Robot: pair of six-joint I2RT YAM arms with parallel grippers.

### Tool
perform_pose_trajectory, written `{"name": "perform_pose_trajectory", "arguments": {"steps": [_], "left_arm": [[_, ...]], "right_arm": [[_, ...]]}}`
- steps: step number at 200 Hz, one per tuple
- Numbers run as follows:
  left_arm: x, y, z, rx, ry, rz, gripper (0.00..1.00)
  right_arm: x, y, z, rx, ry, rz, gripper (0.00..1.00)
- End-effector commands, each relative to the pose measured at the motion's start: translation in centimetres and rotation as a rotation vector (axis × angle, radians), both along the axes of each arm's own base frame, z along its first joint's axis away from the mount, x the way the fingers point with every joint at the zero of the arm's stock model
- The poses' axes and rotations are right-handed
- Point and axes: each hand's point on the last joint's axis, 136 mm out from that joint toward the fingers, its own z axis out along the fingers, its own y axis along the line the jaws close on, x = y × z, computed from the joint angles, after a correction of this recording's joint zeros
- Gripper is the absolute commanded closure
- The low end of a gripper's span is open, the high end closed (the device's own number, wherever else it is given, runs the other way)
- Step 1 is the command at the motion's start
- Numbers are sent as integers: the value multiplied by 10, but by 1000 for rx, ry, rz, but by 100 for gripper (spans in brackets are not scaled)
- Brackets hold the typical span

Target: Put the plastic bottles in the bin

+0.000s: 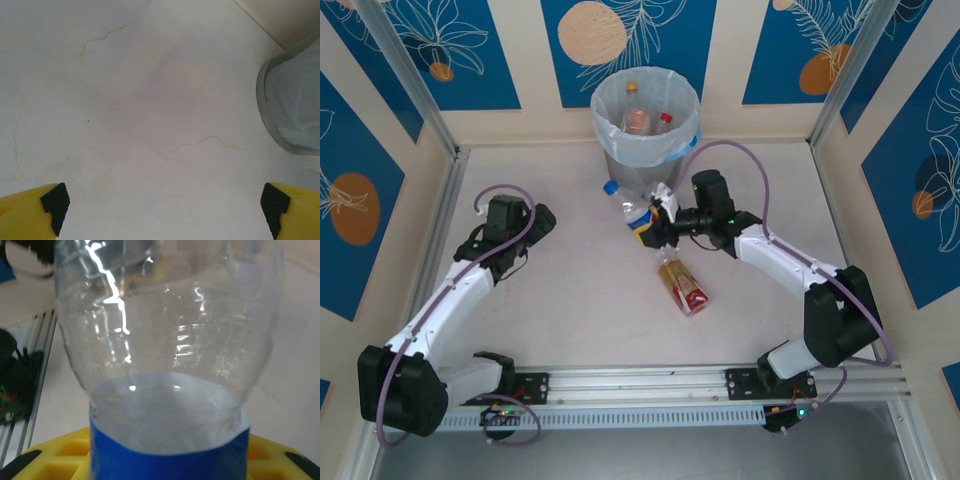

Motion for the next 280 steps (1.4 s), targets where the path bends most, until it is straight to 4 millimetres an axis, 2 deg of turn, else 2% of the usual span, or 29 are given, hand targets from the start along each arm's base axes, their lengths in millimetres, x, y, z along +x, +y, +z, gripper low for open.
{"name": "perform_pose_trajectory", "arguments": {"steps": [1,48,78,109,135,144,151,165,175,197,213,224,246,280], "left_arm": [[1,0,-7,-20,5,-4,0],[2,-2,-9,-29,10,-13,0],[0,-2,-13,-31,19,-13,1],[-2,-2,-14,-33,24,-12,1],[-3,-2,-13,-38,21,-15,1],[-3,-3,-12,-39,20,-16,0],[-3,-3,-12,-40,21,-16,1],[-4,-3,-13,-42,22,-16,1],[-5,-2,-14,-41,23,-15,1],[-7,0,-15,-40,25,-7,1],[-8,0,-17,-39,27,-6,0],[-9,0,-17,-40,29,-7,1],[-10,0,-18,-36,34,-9,0],[-9,-2,-18,-39,31,-23,1]], "right_arm": [[13,-9,54,147,-46,-9,61],[81,-30,133,195,-188,-169,60],[126,-39,170,231,-228,-267,60],[184,-55,193,240,-299,-441,60],[224,-64,203,278,-297,-493,60],[239,-66,199,280,-283,-506,60],[246,-67,204,287,-287,-512,60],[265,-67,198,274,-276,-523,60],[272,-65,194,258,-276,-517,58],[290,-60,167,177,-249,-526,54],[301,-61,154,123,-254,-570,44],[302,-59,149,94,-251,-571,34],[297,-57,155,53,-268,-587,13],[281,-71,183,33,-283,-665,0]]}}
